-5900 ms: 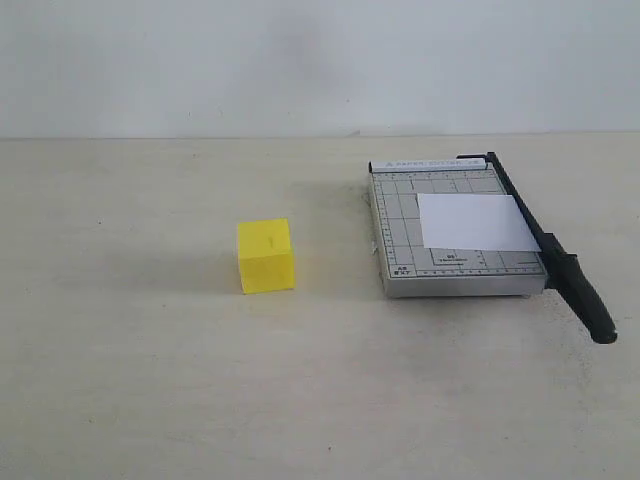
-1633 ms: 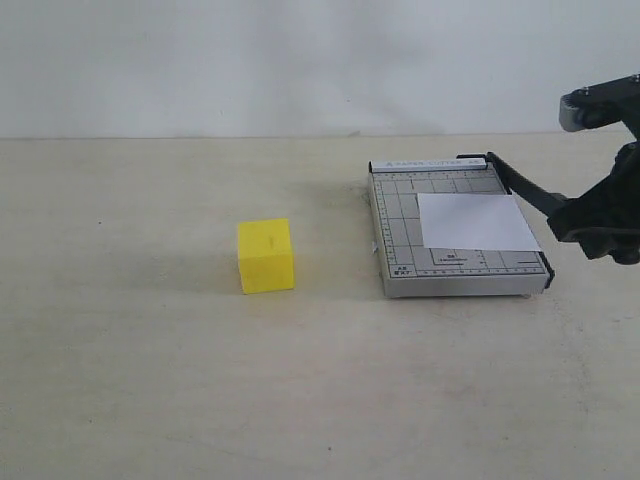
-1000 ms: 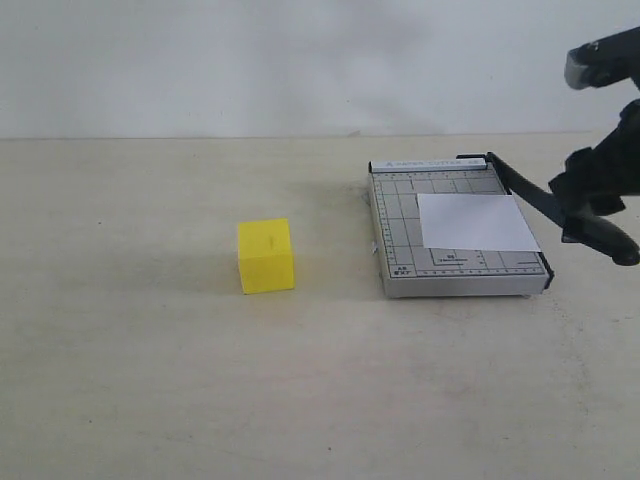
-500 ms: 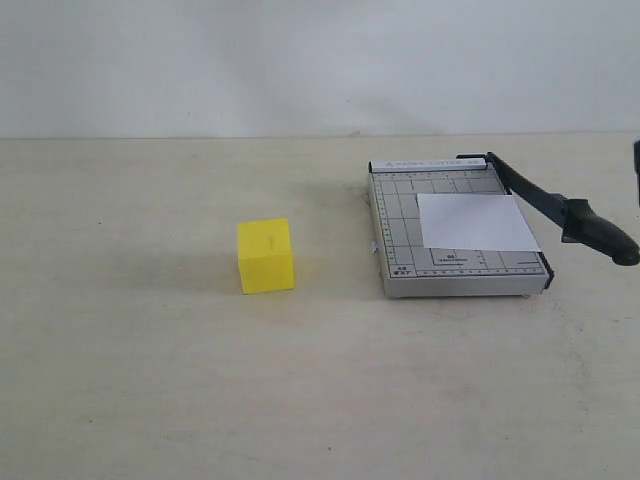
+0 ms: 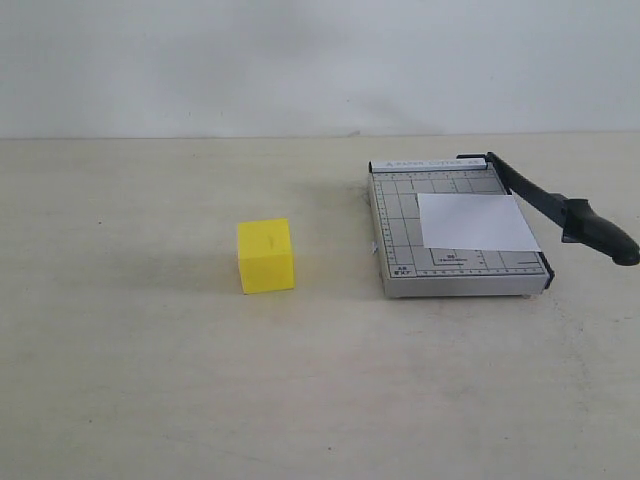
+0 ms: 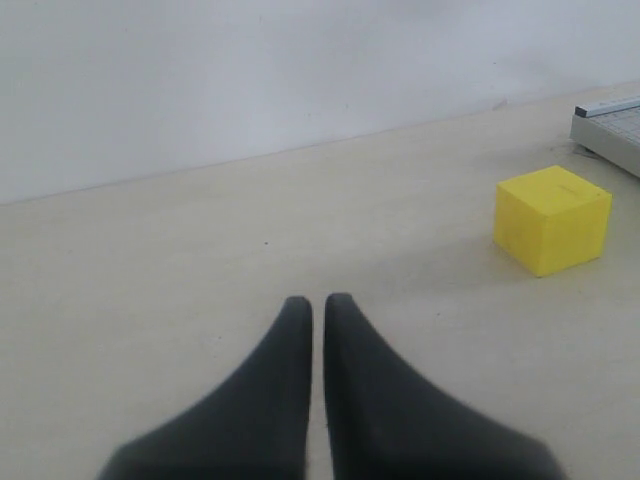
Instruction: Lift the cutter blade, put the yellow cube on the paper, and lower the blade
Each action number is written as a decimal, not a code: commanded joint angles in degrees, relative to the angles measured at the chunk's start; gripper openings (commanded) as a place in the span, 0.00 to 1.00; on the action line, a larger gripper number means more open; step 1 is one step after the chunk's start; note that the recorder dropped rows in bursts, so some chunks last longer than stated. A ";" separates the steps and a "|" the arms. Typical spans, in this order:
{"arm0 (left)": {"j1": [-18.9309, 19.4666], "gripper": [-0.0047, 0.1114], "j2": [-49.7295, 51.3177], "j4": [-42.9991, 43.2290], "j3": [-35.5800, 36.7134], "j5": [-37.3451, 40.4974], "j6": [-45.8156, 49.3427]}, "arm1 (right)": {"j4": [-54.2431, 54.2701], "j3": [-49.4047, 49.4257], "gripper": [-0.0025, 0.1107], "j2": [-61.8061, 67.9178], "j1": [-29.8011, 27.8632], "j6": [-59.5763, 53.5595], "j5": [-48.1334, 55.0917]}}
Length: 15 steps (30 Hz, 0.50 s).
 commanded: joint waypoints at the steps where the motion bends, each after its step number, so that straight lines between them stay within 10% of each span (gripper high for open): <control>1: 0.19 0.08 -0.22 -0.02 0.22 -0.45 -0.48 | 0.25 0.12 0.02 -0.42 0.10 3.12 -0.71; 15: 0.19 0.08 -0.22 -0.02 0.22 -0.45 -0.48 | 0.25 0.12 0.02 -0.42 0.10 3.12 -0.71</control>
